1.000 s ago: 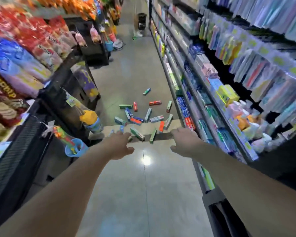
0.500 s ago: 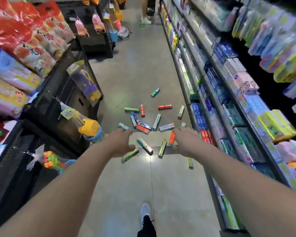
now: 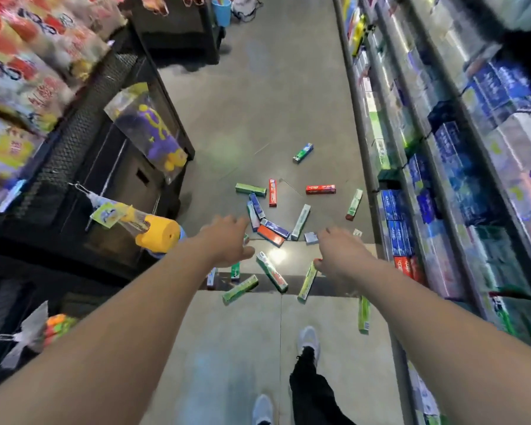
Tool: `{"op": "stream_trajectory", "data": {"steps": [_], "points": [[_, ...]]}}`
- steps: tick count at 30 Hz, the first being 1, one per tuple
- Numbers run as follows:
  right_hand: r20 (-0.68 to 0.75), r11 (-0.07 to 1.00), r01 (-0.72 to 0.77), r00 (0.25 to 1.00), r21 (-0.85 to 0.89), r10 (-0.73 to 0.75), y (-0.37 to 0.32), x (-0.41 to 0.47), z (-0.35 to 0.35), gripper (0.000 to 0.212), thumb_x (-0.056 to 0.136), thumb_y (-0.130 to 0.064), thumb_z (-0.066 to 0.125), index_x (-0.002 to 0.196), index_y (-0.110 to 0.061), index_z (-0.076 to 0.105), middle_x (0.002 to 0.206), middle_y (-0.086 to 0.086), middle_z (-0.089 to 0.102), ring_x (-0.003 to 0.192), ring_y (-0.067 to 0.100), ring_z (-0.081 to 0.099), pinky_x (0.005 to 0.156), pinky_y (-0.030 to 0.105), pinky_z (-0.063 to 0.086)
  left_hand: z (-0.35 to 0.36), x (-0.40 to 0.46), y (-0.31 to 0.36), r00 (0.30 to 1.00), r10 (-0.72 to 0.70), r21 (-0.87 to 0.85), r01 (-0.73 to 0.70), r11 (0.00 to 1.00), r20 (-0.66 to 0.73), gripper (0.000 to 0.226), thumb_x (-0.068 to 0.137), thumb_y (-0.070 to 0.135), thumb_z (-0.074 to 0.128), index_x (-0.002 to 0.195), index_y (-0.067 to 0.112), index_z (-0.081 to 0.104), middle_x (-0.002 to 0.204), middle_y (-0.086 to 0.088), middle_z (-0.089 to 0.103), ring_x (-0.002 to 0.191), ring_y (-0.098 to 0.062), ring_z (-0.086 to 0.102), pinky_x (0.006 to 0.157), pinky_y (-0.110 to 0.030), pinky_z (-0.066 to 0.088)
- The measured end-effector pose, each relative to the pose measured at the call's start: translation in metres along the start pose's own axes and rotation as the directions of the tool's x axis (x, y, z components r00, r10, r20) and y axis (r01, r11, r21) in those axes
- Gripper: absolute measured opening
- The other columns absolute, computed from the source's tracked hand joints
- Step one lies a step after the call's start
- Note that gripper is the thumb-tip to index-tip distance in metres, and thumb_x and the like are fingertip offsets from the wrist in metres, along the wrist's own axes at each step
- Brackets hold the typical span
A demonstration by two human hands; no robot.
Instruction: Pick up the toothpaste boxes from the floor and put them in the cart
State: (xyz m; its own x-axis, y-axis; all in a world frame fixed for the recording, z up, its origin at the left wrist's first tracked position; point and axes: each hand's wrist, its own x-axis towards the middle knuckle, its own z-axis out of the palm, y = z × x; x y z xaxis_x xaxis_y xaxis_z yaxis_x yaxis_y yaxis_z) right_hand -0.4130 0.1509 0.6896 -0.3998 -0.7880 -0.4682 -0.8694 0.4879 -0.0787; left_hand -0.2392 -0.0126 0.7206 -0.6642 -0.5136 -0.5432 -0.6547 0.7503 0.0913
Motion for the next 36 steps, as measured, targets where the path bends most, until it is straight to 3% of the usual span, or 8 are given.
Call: {"op": "stream_trajectory", "data": {"steps": [5, 10, 14, 26, 30, 36], "points": [[0.098, 0.999, 0.050, 0.994, -0.002, -0.050, 0.011, 0.107, 0.021, 0.051, 0.086, -0.036, 0.059, 0.131, -0.016, 0.043, 0.129, 0.014, 0.051, 0.120, 0.034, 0.047, 0.097, 0.045, 0.043, 0.031, 0.091, -0.024, 0.998, -0.049, -0.063, 0.051, 0.997, 0.031, 0.073, 0.091, 0.047, 0.054, 0.151, 0.019, 0.024, 0.143, -0.014, 0.038, 0.132, -0.033, 0.037, 0.103, -0.044, 0.039], [0.107, 0.995, 0.095, 0.990, -0.027, -0.092, 0.006, 0.192, 0.066, 0.056, 0.088, -0.032, 0.057, 0.137, -0.011, 0.038, 0.129, 0.015, 0.047, 0.118, 0.035, 0.048, 0.092, 0.043, 0.041, 0.082, 0.171, -0.051, 0.995, -0.078, -0.088, 0.083, 0.993, 0.054, 0.075, 0.088, 0.050, 0.056, 0.149, 0.020, 0.023, 0.145, -0.013, 0.036, 0.131, -0.034, 0.038, 0.103, -0.047, 0.039], [0.111, 0.995, 0.098, 0.989, -0.010, -0.096, -0.003, 0.248, 0.119, 0.046, 0.087, -0.026, 0.055, 0.129, -0.010, 0.041, 0.123, 0.016, 0.049, 0.110, 0.036, 0.052, 0.085, 0.042, 0.044, 0.135, 0.226, -0.072, 0.996, -0.067, -0.097, 0.073, 0.993, 0.062, 0.081, 0.088, 0.050, 0.055, 0.152, 0.020, 0.016, 0.148, -0.013, 0.032, 0.133, -0.034, 0.035, 0.106, -0.049, 0.037], [0.191, 0.999, 0.014, 0.981, 0.036, -0.021, -0.029, 0.414, 0.413, 0.052, 0.091, -0.030, 0.058, 0.133, -0.010, 0.036, 0.127, 0.013, 0.045, 0.115, 0.033, 0.049, 0.088, 0.040, 0.043, 0.426, 0.389, -0.152, 0.995, -0.045, -0.036, 0.048, 0.998, 0.086, 0.075, 0.087, 0.056, 0.050, 0.149, 0.020, 0.024, 0.140, -0.009, 0.040, 0.124, -0.031, 0.043, 0.097, -0.043, 0.042], [0.229, 0.995, -0.030, 0.973, 0.094, 0.008, -0.031, 0.460, 0.497, 0.048, 0.091, -0.026, 0.058, 0.131, -0.010, 0.036, 0.126, 0.013, 0.044, 0.114, 0.033, 0.048, 0.084, 0.041, 0.044, 0.515, 0.431, -0.171, 0.986, -0.039, 0.015, 0.037, 0.999, 0.161, 0.076, 0.088, 0.058, 0.047, 0.149, 0.019, 0.022, 0.137, -0.010, 0.042, 0.122, -0.031, 0.046, 0.099, -0.045, 0.043], [0.263, 0.990, -0.081, 0.964, 0.117, 0.048, -0.032, 0.505, 0.586, 0.073, 0.083, -0.044, 0.070, 0.134, -0.011, 0.031, 0.123, 0.011, 0.046, 0.109, 0.030, 0.053, 0.078, 0.040, 0.046, 0.605, 0.479, -0.179, 0.974, 0.008, -0.013, -0.006, 1.000, 0.225, 0.083, 0.088, 0.054, 0.053, 0.151, 0.014, 0.017, 0.146, -0.011, 0.033, 0.133, -0.030, 0.037, 0.102, -0.045, 0.043]]}}
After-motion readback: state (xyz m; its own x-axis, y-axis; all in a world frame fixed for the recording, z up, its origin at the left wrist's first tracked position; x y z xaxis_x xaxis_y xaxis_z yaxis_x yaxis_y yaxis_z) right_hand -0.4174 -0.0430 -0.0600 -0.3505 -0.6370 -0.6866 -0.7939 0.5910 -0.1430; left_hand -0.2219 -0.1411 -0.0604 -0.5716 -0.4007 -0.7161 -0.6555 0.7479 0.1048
